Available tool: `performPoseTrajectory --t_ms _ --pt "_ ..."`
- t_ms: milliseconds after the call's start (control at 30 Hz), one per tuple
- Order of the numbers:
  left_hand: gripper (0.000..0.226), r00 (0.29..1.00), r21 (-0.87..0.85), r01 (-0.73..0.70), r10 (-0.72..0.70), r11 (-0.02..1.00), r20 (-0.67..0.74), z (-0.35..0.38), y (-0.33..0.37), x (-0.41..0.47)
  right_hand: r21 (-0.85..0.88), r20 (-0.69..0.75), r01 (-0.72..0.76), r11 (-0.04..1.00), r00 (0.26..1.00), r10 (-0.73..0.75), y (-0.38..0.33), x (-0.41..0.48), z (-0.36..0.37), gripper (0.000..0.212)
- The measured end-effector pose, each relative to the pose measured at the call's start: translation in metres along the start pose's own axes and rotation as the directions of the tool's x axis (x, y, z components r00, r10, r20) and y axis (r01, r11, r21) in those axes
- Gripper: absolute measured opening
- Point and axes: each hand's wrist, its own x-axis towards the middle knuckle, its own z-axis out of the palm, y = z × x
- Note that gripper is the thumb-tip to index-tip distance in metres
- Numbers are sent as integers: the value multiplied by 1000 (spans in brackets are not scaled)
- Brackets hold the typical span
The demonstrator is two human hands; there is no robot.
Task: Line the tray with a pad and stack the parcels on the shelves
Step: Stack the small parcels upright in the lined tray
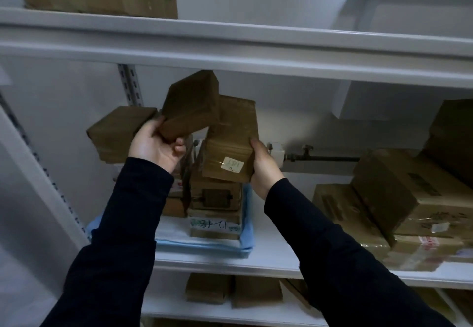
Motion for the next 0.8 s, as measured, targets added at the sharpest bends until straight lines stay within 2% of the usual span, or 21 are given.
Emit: performPoseTrajectory --t_ms 133,333,433,533,600,667,800 --pt "26 998 -3 -56 56 998 -36 -14 25 6 -51 -68 -56 997 996 52 7 9 27 55" --pt "26 994 -1 -79 78 997 -75 -38 47 17 -194 -120 -38 980 993 14 12 17 43 49" --pt "25 994 9 -89 89 996 -63 -43 49 22 -169 -182 -67 983 983 36 13 21 51 60" --pt "24 995 11 -90 91 996 -41 -48 51 28 -119 -263 -67 991 964 33 14 24 53 38" --pt "22 996 4 -83 83 997 -21 -50 51 32 -89 -321 -50 995 947 18 13 24 52 31" --pt "21 997 1 -73 73 997 -14 -51 51 36 -84 -357 -41 996 934 9 9 25 54 38" --pt "20 993 14 -104 105 994 -56 -49 57 39 -225 -404 15 974 909 -107 2 26 56 57"
